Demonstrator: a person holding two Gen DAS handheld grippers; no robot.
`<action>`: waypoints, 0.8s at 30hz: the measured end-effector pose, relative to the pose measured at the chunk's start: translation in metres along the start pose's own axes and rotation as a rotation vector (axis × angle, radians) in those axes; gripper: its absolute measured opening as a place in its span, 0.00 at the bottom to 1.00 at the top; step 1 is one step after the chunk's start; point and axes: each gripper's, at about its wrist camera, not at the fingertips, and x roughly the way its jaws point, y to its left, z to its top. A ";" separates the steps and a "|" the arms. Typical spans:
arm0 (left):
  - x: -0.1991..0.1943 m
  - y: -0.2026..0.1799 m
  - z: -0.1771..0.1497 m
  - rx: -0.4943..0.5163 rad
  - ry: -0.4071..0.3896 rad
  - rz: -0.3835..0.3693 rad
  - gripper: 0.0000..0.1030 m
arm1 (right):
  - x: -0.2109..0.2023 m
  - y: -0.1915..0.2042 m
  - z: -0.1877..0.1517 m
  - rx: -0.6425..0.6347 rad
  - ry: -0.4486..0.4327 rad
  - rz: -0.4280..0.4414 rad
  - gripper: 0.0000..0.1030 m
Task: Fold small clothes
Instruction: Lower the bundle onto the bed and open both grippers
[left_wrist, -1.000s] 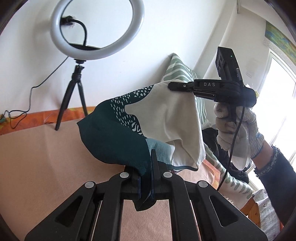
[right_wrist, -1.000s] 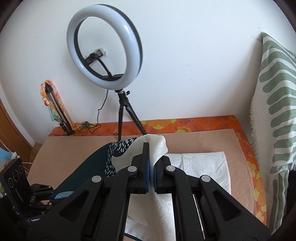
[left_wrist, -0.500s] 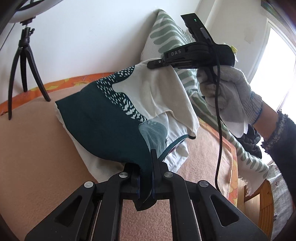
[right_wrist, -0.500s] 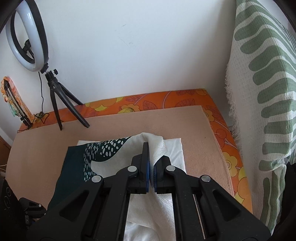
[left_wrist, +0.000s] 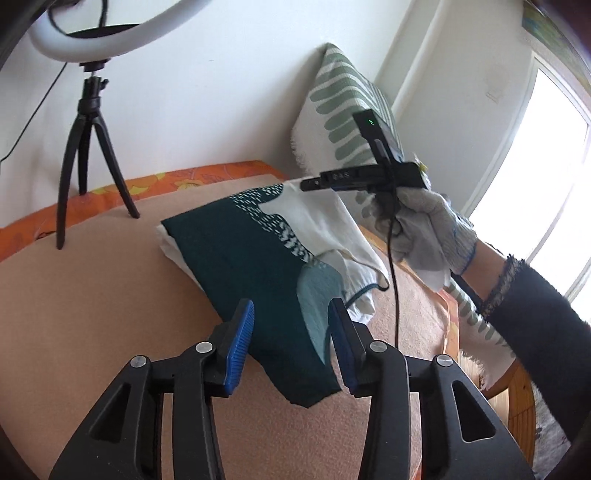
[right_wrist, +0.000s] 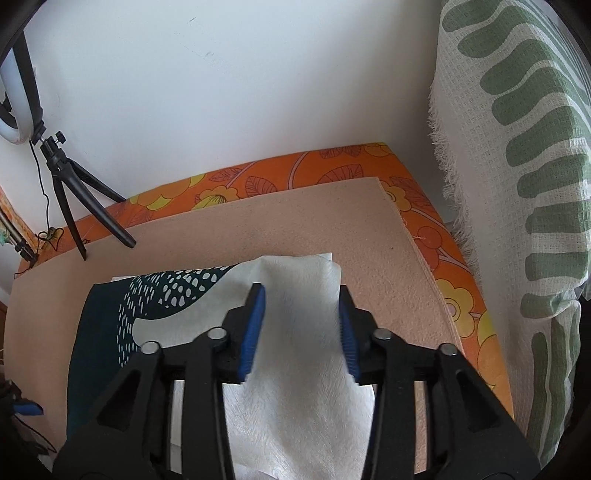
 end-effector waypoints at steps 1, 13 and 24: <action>0.000 0.009 0.005 -0.039 -0.006 0.013 0.39 | -0.004 -0.002 0.000 0.004 -0.019 -0.029 0.50; 0.005 0.025 0.009 -0.060 -0.022 0.111 0.39 | -0.025 0.079 -0.022 -0.176 -0.120 0.062 0.49; -0.019 0.003 -0.008 0.065 0.002 0.271 0.53 | 0.035 0.090 -0.033 -0.138 0.000 0.011 0.49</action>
